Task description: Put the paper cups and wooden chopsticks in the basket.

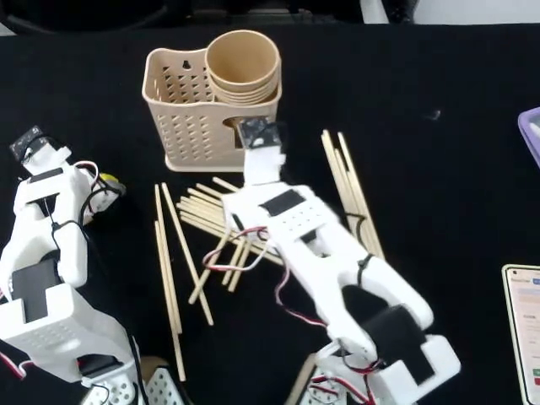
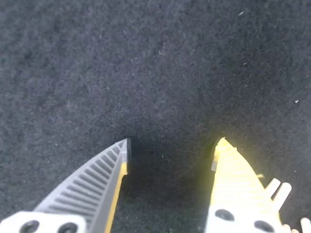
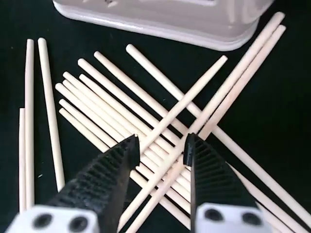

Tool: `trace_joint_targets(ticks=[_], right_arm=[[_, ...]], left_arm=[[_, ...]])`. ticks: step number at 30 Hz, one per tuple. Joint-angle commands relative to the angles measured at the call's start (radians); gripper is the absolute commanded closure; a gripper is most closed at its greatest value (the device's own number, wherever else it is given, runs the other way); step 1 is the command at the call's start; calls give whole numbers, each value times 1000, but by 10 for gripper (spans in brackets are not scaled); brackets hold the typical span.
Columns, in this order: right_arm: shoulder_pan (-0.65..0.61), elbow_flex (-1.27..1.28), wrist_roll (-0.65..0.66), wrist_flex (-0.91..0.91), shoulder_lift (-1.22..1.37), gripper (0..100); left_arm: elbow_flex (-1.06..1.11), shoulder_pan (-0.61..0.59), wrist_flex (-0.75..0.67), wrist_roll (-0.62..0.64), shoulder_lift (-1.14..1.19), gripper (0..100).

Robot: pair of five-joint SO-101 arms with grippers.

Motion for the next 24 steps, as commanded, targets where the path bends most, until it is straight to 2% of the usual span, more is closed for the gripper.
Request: trace_joint_targets(ticks=[1, 14, 20, 24], right_arm=[[31, 13, -3, 5, -51, 832], [54, -111, -3, 14, 223, 835], [58, -160, -2, 129, 226, 837], [60, -185, 0, 172, 226, 901]], left_arm=[[-36, -22, 2, 6, 5, 708], [-36, -24, 2, 6, 5, 708], [-36, -22, 2, 6, 5, 708], [-36, -22, 2, 6, 5, 708]])
